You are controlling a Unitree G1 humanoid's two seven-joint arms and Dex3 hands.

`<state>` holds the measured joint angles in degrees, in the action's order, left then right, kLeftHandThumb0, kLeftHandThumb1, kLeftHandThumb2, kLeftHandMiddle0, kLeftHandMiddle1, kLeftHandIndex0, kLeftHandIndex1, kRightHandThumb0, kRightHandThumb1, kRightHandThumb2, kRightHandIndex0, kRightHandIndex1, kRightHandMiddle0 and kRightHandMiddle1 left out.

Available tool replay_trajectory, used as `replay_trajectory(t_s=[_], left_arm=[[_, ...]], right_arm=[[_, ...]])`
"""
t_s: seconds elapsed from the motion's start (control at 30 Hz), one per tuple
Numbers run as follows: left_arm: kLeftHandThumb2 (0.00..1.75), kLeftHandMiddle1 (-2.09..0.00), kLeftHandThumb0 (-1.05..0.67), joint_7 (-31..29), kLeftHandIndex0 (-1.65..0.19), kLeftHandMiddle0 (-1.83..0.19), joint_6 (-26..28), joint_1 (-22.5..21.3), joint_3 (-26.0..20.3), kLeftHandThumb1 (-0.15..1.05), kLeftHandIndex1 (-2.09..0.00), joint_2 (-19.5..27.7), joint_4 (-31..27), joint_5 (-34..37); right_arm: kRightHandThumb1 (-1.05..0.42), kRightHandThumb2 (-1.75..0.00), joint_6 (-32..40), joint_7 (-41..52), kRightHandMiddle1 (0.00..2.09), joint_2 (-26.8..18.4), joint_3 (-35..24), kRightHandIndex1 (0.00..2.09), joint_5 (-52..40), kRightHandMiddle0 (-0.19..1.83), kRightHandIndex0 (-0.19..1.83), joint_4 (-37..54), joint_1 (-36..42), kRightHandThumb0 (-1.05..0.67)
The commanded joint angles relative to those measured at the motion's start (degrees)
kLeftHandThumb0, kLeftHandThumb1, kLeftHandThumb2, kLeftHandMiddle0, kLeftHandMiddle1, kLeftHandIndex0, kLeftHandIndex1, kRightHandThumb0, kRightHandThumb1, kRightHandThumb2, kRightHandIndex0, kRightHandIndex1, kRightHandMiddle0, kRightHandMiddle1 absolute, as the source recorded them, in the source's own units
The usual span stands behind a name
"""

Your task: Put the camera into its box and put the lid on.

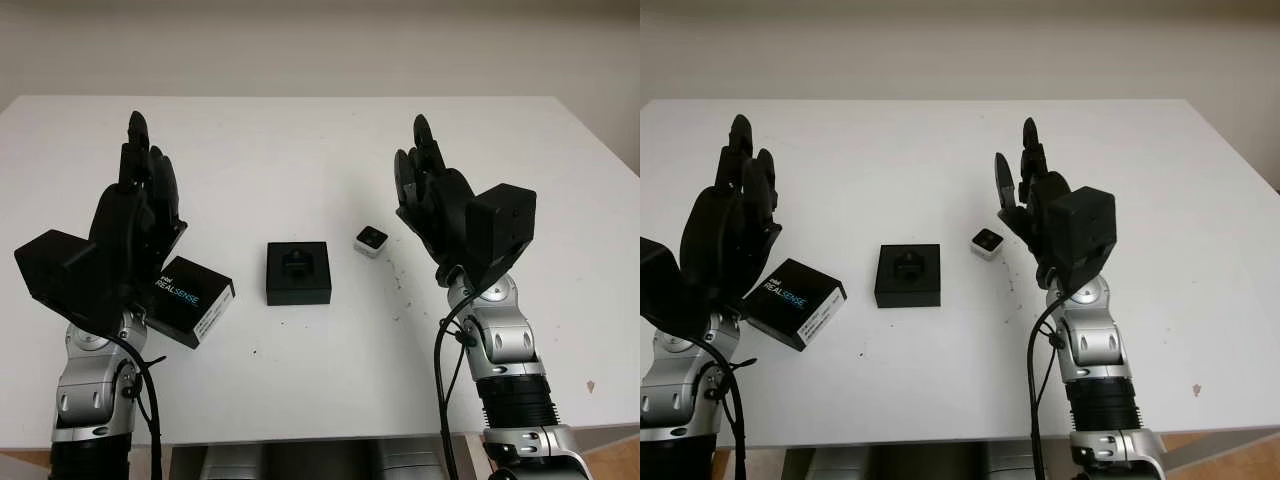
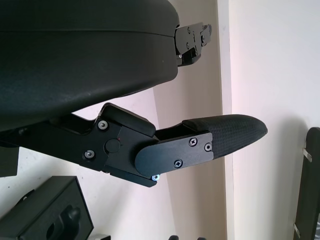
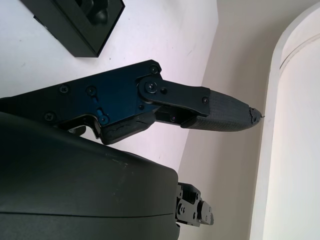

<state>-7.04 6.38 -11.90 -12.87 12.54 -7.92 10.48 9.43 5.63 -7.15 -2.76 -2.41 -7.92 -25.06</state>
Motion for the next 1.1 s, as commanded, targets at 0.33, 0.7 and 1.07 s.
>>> replay_trajectory(t_s=[0.33,0.7,1.07], left_arm=[[0.62,0.00,-0.89,-0.25,0.19,0.19,0.66,-0.28,0.49,1.05,0.00,0.40,-1.12,-0.05],[0.62,0.00,-0.89,-0.34,0.19,0.19,1.36,0.20,0.06,1.05,0.00,0.84,-1.80,0.00],[0.62,0.00,-0.89,-0.04,0.19,0.19,2.28,0.00,0.34,1.05,0.00,0.89,-2.04,-0.18]], right_arm=[[-1.05,-0.60,1.16,3.77,0.01,-3.09,0.95,0.03,1.55,-0.18,-0.17,-0.68,-1.85,-0.76],[-0.88,-0.04,-9.82,14.53,0.16,-16.52,2.37,0.18,6.57,0.17,0.17,-15.13,-15.33,-0.52],[-0.78,-0.04,-34.10,14.40,0.23,-26.13,15.57,0.18,26.67,0.27,0.25,-40.48,-32.40,-0.44]])
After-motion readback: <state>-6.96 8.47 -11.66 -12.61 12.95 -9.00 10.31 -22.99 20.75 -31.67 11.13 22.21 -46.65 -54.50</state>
